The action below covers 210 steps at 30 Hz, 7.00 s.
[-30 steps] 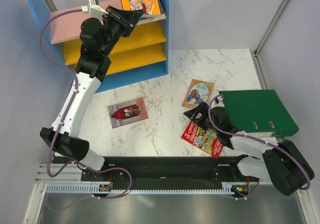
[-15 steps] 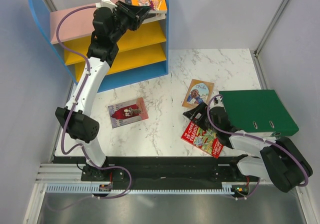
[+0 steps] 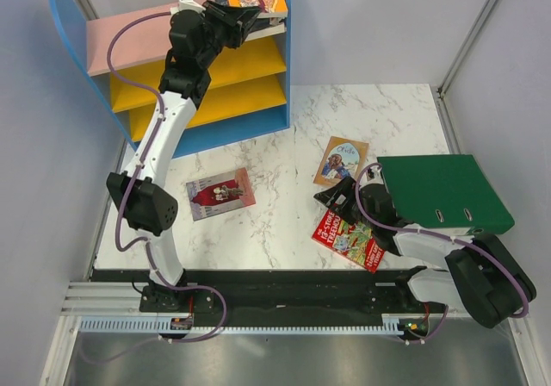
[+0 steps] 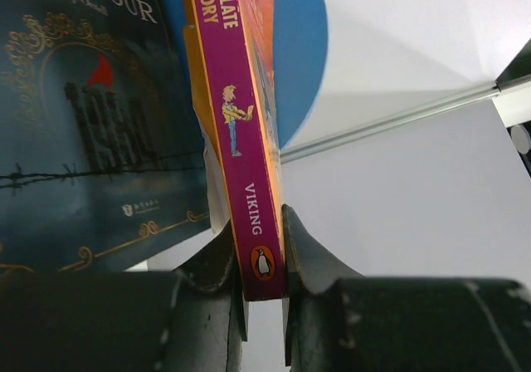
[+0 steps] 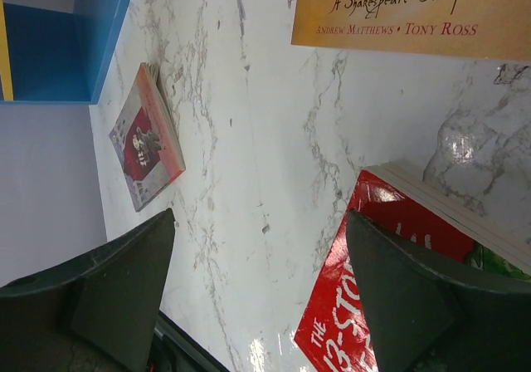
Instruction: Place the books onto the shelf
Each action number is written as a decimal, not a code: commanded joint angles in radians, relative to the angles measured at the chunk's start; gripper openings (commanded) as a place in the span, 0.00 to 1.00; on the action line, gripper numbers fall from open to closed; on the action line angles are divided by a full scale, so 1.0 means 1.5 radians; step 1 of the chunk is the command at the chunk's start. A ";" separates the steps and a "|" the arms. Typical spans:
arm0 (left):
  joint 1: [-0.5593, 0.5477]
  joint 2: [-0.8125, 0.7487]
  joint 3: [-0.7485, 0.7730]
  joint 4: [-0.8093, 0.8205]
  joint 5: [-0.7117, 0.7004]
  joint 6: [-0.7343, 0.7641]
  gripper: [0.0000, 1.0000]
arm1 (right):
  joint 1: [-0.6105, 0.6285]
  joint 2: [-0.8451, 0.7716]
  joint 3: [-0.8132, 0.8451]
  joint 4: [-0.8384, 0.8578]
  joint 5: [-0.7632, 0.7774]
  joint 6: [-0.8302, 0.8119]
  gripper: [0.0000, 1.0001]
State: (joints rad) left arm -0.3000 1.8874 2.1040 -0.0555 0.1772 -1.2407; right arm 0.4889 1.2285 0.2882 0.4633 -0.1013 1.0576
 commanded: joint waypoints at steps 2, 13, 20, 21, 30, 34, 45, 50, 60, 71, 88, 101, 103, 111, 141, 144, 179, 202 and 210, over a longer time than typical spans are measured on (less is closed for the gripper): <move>0.009 0.010 0.029 0.058 0.019 -0.062 0.02 | 0.001 0.009 -0.001 0.030 -0.008 -0.006 0.91; 0.018 0.004 -0.010 0.070 0.042 -0.085 0.27 | 0.000 0.011 -0.001 0.032 -0.011 -0.006 0.91; 0.020 0.008 -0.023 0.070 0.050 -0.125 0.40 | 0.001 0.008 -0.002 0.031 -0.011 -0.007 0.92; 0.020 0.007 -0.028 0.069 0.051 -0.135 0.41 | 0.001 0.008 -0.002 0.031 -0.010 -0.006 0.91; 0.032 -0.006 -0.062 0.065 0.085 -0.202 0.55 | 0.001 0.002 -0.002 0.027 -0.010 -0.009 0.92; 0.044 -0.021 -0.061 0.058 0.094 -0.209 0.79 | 0.001 0.001 -0.002 0.026 -0.010 -0.009 0.92; 0.063 -0.004 -0.059 0.116 0.212 -0.330 0.89 | 0.001 -0.002 -0.002 0.026 -0.011 -0.007 0.93; 0.069 0.011 -0.054 0.167 0.284 -0.347 1.00 | 0.001 -0.007 -0.002 0.018 -0.009 -0.010 0.93; 0.093 -0.101 -0.180 0.020 0.265 -0.250 1.00 | 0.002 -0.009 -0.002 0.016 -0.008 -0.011 0.93; 0.099 -0.143 -0.248 -0.001 0.292 -0.224 1.00 | 0.002 -0.004 -0.001 0.017 -0.010 -0.011 0.93; 0.138 -0.211 -0.267 -0.100 0.177 -0.062 0.58 | 0.001 0.003 0.000 0.025 -0.015 -0.009 0.94; 0.138 -0.187 -0.231 -0.082 0.143 -0.071 0.48 | 0.001 0.009 0.001 0.029 -0.018 -0.009 0.94; 0.138 -0.179 -0.224 -0.081 0.139 -0.074 0.48 | 0.001 0.009 0.001 0.029 -0.017 -0.009 0.94; 0.136 -0.164 -0.213 -0.050 0.120 -0.092 0.32 | 0.001 0.010 0.001 0.030 -0.019 -0.009 0.94; 0.125 -0.031 -0.021 -0.063 0.170 -0.100 0.09 | 0.001 0.016 0.002 0.033 -0.025 -0.010 0.95; 0.123 -0.025 -0.018 -0.064 0.187 -0.099 0.15 | 0.002 0.016 0.002 0.033 -0.025 -0.010 0.95; 0.123 -0.367 -0.406 -0.157 0.181 0.168 0.94 | 0.001 -0.013 0.061 -0.091 -0.011 -0.071 0.96; -0.388 -0.285 -0.855 -0.089 0.028 0.219 1.00 | -0.034 0.039 0.388 -0.784 0.250 -0.322 0.95; -0.449 -0.132 -0.821 0.082 0.080 0.103 1.00 | -0.035 0.097 0.373 -0.773 0.205 -0.350 0.95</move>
State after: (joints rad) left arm -0.9543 1.6104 0.8570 -0.1406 0.2668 -0.9512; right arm 0.4393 1.3529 0.8406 -0.6773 0.2344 0.5713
